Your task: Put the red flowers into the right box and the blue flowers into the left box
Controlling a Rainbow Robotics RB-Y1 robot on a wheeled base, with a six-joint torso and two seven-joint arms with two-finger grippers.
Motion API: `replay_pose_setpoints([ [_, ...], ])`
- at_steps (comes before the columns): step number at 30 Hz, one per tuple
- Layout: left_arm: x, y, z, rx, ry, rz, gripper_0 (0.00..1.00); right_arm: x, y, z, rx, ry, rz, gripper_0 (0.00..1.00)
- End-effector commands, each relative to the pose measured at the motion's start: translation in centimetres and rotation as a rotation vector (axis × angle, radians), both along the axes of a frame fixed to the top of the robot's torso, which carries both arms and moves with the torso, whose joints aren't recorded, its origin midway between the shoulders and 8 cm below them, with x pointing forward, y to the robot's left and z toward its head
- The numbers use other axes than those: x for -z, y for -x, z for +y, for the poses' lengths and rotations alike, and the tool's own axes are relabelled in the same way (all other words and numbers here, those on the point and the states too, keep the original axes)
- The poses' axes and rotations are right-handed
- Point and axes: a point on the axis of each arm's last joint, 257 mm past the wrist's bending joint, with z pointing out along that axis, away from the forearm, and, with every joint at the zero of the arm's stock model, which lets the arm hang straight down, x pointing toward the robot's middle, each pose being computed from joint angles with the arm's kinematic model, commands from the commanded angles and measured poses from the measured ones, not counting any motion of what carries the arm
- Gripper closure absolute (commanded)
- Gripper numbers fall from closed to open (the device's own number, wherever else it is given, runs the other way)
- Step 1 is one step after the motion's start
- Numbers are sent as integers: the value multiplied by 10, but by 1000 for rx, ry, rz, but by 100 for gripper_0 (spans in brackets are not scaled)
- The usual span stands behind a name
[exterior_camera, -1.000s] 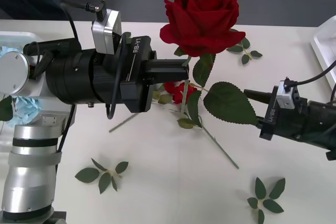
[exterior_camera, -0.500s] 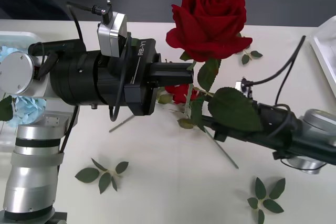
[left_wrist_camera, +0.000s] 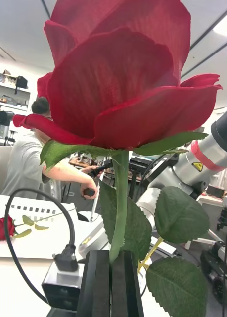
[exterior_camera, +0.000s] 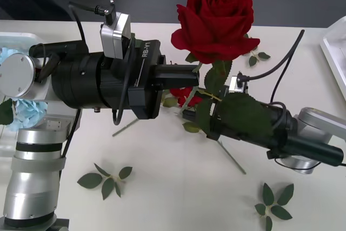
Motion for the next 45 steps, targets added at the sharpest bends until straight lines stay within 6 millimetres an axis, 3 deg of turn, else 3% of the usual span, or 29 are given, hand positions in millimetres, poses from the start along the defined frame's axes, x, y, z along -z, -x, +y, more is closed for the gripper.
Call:
replay_pose_setpoints([
  [1,-14,6,-5,20,20,-26,100,0,3,-1,-26,37,-84,41],
  [9,-14,6,-5,20,20,-26,100,11,39,-34,-136,35,-83,41],
  [12,-14,6,-5,20,20,-26,100,8,41,-47,-131,24,-93,41],
  [19,-14,6,-5,20,20,-26,100,-1,38,-50,-124,3,-96,41],
  [26,-14,6,-5,20,20,-26,100,-17,41,-40,-152,-22,-111,41],
  [31,-14,6,-5,20,20,-26,100,-27,48,-21,-196,-50,-114,41],
  [45,-14,6,-5,20,20,-26,100,-38,37,31,-183,-52,-74,41],
])
